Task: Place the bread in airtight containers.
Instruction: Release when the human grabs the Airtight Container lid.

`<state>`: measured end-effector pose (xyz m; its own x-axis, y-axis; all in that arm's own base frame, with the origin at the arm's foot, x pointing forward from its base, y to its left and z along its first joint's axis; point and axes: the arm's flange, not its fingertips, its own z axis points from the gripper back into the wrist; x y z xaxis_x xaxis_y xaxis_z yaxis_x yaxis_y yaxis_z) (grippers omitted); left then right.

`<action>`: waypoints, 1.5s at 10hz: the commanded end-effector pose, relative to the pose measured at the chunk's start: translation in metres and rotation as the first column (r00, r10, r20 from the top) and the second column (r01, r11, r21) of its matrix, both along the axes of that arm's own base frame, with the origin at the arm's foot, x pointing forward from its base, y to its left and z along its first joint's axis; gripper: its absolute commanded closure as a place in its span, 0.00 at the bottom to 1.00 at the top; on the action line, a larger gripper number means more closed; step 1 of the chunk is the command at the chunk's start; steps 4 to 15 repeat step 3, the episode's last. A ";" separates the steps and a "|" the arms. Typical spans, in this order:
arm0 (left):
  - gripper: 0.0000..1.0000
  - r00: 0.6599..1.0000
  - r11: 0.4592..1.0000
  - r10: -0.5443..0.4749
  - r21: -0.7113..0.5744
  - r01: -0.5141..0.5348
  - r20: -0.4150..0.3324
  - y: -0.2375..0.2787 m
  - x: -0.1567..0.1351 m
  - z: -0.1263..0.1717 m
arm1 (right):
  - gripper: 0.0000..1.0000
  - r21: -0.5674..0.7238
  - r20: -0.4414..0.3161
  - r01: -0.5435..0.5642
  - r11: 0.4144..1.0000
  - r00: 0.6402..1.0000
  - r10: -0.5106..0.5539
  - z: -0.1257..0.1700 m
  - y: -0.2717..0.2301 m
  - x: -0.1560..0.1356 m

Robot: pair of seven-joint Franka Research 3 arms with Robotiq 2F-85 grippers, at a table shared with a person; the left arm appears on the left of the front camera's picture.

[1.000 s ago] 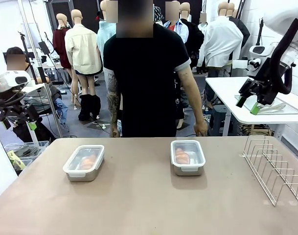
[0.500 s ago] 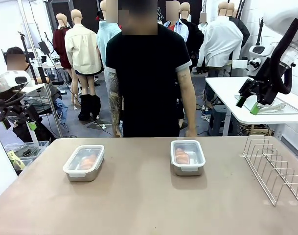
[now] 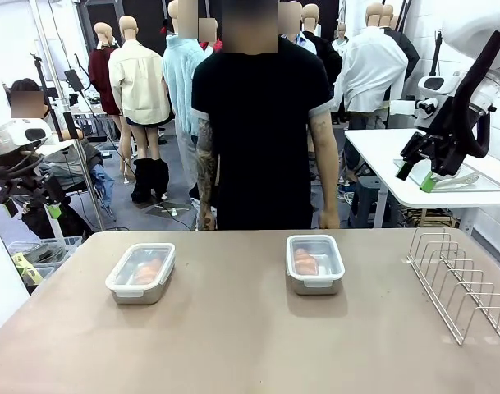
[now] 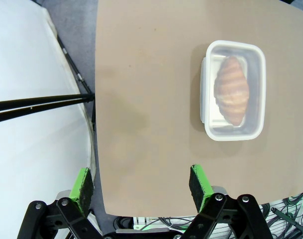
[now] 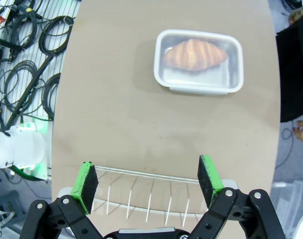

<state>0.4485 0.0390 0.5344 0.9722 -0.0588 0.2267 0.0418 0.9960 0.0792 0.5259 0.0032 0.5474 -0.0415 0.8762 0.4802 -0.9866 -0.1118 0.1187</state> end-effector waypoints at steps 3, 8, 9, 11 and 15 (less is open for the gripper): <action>0.00 1.000 1.000 0.020 0.020 -0.020 0.007 0.001 0.000 0.001 | 0.00 -0.004 -0.004 0.008 1.000 1.000 -0.008 0.001 0.003 0.000; 0.00 1.000 1.000 0.020 0.020 -0.020 0.007 0.001 0.000 0.001 | 0.00 -0.004 -0.004 0.008 1.000 1.000 -0.008 0.001 0.003 0.000; 0.00 1.000 1.000 0.020 0.020 -0.020 0.007 0.001 0.000 0.001 | 0.00 -0.004 -0.004 0.008 1.000 1.000 -0.008 0.001 0.003 0.000; 0.00 1.000 1.000 0.020 0.020 -0.020 0.007 0.001 0.000 0.001 | 0.00 -0.004 -0.004 0.008 1.000 1.000 -0.008 0.001 0.003 0.000; 0.00 1.000 1.000 0.020 0.020 -0.020 0.007 0.001 0.000 0.001 | 0.00 -0.004 -0.004 0.008 1.000 1.000 -0.008 0.001 0.003 0.000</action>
